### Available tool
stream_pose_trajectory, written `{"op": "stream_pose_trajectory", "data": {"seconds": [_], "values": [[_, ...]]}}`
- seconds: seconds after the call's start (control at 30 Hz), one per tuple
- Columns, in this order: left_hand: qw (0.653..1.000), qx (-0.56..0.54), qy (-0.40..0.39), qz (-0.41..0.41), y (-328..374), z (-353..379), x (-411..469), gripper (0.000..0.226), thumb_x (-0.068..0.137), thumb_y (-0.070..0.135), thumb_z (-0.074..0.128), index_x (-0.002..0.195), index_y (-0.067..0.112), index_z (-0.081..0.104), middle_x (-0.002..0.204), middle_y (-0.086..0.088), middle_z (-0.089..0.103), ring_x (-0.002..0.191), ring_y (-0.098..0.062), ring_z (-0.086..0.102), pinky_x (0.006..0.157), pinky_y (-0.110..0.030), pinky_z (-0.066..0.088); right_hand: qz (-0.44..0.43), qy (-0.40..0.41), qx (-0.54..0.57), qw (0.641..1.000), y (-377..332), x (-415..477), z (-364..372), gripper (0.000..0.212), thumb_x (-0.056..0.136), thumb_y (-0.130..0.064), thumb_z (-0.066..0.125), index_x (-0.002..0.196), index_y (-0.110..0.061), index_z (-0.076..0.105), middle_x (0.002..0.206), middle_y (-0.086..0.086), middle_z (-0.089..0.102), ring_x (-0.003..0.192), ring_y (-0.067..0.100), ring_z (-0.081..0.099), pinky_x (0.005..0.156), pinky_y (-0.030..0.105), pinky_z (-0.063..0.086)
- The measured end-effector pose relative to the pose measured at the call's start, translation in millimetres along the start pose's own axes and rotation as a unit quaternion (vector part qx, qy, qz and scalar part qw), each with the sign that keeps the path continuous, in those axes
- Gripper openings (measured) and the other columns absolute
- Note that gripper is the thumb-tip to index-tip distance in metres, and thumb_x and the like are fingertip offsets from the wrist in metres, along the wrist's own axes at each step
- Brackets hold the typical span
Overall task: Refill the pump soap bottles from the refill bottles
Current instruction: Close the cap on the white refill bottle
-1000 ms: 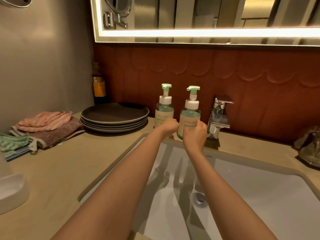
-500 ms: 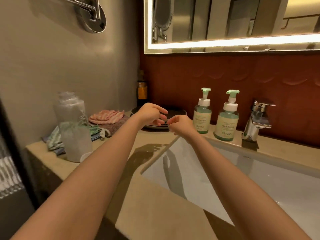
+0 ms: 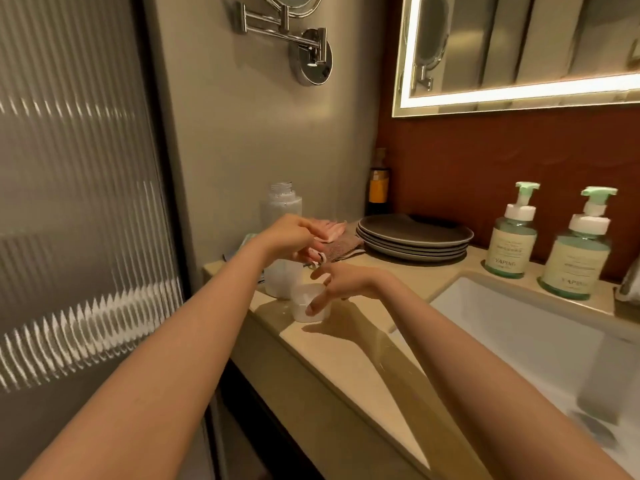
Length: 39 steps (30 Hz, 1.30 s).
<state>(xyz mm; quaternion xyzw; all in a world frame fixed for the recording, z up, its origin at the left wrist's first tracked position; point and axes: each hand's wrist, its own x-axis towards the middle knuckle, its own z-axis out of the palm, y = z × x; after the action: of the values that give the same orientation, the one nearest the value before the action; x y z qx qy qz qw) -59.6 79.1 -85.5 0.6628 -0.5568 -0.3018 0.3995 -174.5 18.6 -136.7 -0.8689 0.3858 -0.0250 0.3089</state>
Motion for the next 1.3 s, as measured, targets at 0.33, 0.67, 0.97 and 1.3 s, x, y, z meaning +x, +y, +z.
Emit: {"op": "stream_pose_trajectory", "data": {"seconds": [0.33,0.67,0.97,1.3], "values": [[0.982,0.096,-0.04,-0.155,-22,-36,-17,0.019,0.094,0.021,0.048,0.093,0.009,0.063,0.089,-0.005,0.064,0.07,-0.014,0.06,0.063,-0.023,0.048,-0.028,0.167,-0.016,0.985,-5,12,1,0.077,0.069,-0.032,0.078,0.131,-0.009,0.04,0.128,0.007,0.049,0.11,0.021,0.049,0.087,0.029,0.043],[0.971,0.058,0.198,-0.118,-21,-20,18,0.124,0.057,0.057,0.079,0.143,0.011,0.004,0.148,-0.015,0.025,0.133,-0.037,0.033,0.108,-0.056,0.026,-0.085,0.423,0.258,0.864,-46,17,-53,0.056,0.082,-0.053,0.056,0.126,-0.018,0.052,0.123,0.002,0.055,0.112,0.022,0.051,0.092,0.04,0.046],[0.983,0.019,0.172,0.062,-26,-12,25,0.068,0.066,0.034,0.082,0.12,0.019,0.044,0.114,-0.001,0.055,0.096,-0.017,0.051,0.075,-0.026,0.038,-0.119,0.464,0.47,0.742,-63,12,-87,0.056,0.075,-0.035,0.074,0.12,-0.018,0.047,0.117,0.004,0.048,0.104,0.021,0.053,0.079,0.037,0.056],[0.989,-0.005,0.105,0.106,-18,3,25,0.058,0.065,0.035,0.081,0.112,0.022,0.049,0.107,0.0,0.059,0.1,-0.017,0.056,0.085,-0.033,0.048,-0.188,0.415,0.459,0.762,-53,15,-75,0.045,0.08,-0.028,0.07,0.12,-0.013,0.055,0.107,0.006,0.059,0.094,0.017,0.06,0.07,0.028,0.054]]}}
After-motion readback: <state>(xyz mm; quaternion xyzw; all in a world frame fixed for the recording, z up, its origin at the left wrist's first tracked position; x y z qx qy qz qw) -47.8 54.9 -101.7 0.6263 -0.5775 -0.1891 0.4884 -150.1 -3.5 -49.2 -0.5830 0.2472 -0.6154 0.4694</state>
